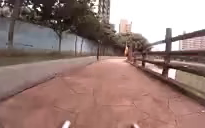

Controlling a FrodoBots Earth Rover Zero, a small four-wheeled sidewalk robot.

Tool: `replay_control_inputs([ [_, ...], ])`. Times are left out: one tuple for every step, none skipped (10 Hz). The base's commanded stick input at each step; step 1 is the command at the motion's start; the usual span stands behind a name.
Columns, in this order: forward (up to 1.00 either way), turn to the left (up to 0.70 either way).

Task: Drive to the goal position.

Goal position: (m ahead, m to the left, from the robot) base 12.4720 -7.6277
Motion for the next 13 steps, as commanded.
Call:
replay_control_inputs([
  [1.0,0.0],
  [1.0,0.0],
  [1.0,0.0],
  [1.0,0.0],
  [1.0,0.0],
  [1.0,0.0],
  [1.0,0.0],
  [1.0,0.0],
  [1.0,0.0],
  [1.0,0.0],
  [1.0,0.0],
  [1.0,0.0],
  [1.0,0.0],
])
